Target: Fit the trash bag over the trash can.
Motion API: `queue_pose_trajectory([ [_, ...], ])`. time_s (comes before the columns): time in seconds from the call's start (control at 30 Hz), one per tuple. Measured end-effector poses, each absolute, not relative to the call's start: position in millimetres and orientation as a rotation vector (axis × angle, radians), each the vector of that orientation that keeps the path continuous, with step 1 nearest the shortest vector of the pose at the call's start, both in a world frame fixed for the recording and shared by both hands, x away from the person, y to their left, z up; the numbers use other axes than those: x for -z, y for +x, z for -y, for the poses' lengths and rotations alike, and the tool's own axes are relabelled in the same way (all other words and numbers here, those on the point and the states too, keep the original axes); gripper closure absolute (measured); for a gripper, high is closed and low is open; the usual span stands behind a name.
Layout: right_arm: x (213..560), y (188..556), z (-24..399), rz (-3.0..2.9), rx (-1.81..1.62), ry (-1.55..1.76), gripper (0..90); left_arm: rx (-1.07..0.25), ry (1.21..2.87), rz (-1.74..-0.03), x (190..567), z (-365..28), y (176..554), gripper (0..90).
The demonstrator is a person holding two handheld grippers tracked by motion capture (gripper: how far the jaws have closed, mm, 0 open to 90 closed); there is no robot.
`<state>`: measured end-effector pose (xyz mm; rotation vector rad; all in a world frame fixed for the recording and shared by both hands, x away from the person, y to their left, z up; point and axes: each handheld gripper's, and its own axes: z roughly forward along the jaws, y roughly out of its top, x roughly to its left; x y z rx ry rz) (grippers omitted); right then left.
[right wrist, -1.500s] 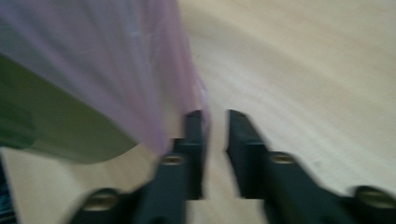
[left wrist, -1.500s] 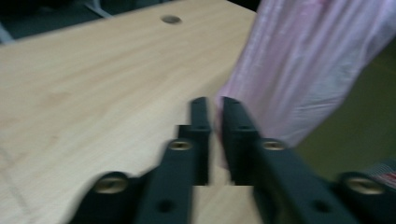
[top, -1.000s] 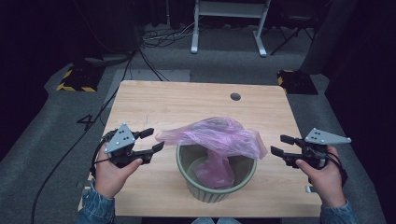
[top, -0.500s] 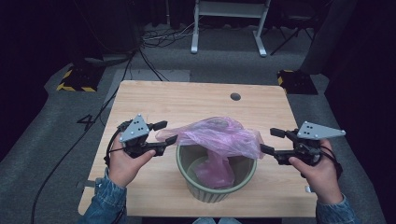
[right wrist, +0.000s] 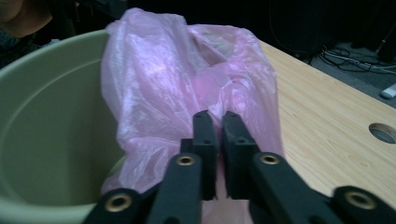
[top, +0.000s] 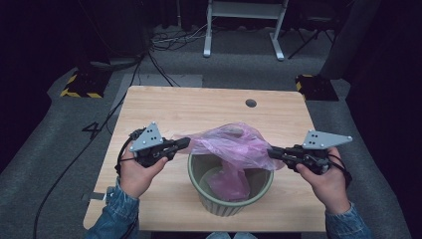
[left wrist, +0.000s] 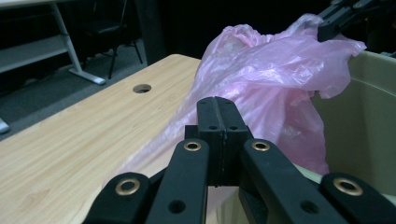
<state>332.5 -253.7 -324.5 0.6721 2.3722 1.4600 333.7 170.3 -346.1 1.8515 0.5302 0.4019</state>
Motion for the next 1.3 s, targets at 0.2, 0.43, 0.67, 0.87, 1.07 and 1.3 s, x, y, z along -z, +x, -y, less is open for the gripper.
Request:
queue_pose_trajectory([
  [0.2,320.8,315.7,257.3,-2.363,-1.469,0.620,87.9,-0.430,1.872,-0.507,343.5,-172.6,322.9,90.0],
  [0.43,319.0,322.2,253.6,-2.364,-1.479,0.605,87.1,-0.463,1.854,-0.528,340.3,-163.2,337.2,36.9],
  [0.67,322.3,331.7,242.5,-2.384,-1.480,0.590,87.2,-0.398,1.877,-0.536,340.1,-145.3,351.9,31.8],
  [0.87,322.0,331.2,241.2,-2.377,-1.494,0.581,87.5,-0.358,1.944,-0.548,342.4,-140.4,356.0,57.3],
  [1.07,319.3,322.4,248.9,-2.365,-1.490,0.590,89.0,-0.442,1.916,-0.488,334.3,-145.6,337.3,87.1],
  [1.3,320.3,302.0,249.5,-2.398,-1.488,0.538,90.0,-0.423,1.882,-0.438,337.7,-157.2,310.4,88.0],
])
